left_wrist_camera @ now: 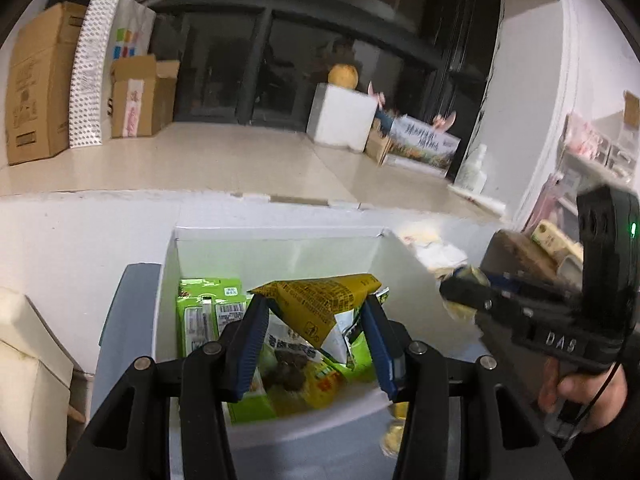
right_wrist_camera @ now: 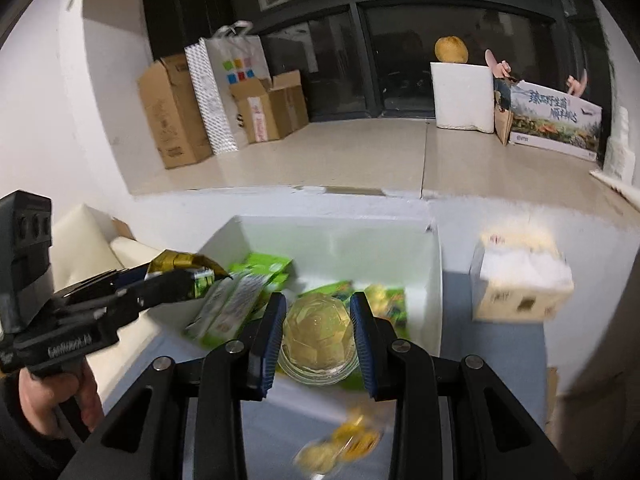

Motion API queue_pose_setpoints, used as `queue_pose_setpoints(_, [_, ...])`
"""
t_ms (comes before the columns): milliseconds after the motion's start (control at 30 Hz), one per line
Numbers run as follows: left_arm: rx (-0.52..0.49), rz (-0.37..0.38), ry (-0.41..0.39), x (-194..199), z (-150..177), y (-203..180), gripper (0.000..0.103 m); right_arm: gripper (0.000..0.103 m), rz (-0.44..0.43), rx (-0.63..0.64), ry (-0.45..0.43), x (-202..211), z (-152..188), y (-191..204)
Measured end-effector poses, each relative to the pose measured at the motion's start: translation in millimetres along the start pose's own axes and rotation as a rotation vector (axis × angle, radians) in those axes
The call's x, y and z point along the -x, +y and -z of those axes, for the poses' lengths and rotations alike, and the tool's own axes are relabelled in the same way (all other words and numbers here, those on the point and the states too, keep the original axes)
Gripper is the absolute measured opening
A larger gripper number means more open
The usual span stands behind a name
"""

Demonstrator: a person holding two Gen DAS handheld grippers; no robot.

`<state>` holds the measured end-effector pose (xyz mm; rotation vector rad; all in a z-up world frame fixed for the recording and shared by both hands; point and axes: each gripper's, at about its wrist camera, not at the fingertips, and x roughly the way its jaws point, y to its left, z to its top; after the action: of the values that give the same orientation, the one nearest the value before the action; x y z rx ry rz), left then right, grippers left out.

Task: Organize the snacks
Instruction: 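Place the yellow packet and clear jelly cup into the box with both tools, then grasp the yellow jelly cup with the right tool while the left tool grasps a clear cup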

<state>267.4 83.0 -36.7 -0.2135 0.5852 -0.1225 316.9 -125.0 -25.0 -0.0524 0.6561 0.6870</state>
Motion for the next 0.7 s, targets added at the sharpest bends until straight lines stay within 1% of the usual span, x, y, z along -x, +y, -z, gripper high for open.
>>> queue_pose_setpoints(33, [0.003, -0.009, 0.018, -9, -2, 2, 0.056, 0.039, 0.014, 0.002, 0.017, -9, -5, -2])
queue_pose_setpoints(67, [0.005, -0.021, 0.033, -12, -1, 2, 0.068, 0.045, 0.031, 0.006, 0.027, -15, -7, -3])
queue_pose_setpoints(100, [0.011, -0.039, 0.048, -16, 0, 2, 0.096, 0.077, 0.067, 0.016, 0.037, -23, -10, -4])
queue_pose_setpoints(133, [0.022, -0.053, 0.044, -16, 2, 4, 0.103, 0.099, 0.088, 0.018, 0.043, -25, -10, -5])
queue_pose_setpoints(167, [0.022, -0.061, 0.039, -16, 3, 5, 0.103, 0.1, 0.093, 0.012, 0.037, -25, -9, -7])
queue_pose_setpoints(233, [0.023, -0.065, 0.056, -16, 6, 9, 0.103, 0.101, 0.047, 0.003, 0.011, -19, -8, -10])
queue_pose_setpoints(300, [0.027, -0.073, 0.059, -14, 8, 12, 0.103, 0.102, 0.063, 0.002, 0.026, -18, -6, -11])
queue_pose_setpoints(400, [0.026, -0.079, 0.05, -5, 7, 12, 0.103, 0.103, 0.046, -0.003, 0.056, -17, -5, -11])
queue_pose_setpoints(467, [0.013, -0.086, 0.04, 1, 6, 9, 0.103, 0.103, 0.053, 0.007, 0.067, -15, -3, -8])
queue_pose_setpoints(600, [-0.015, -0.089, 0.039, 13, 5, 1, 0.103, 0.103, 0.061, 0.008, 0.062, -4, 3, -2])
queue_pose_setpoints(700, [-0.032, -0.079, 0.021, 35, 15, -7, 0.103, 0.103, 0.042, -0.033, 0.047, 12, 16, 2])
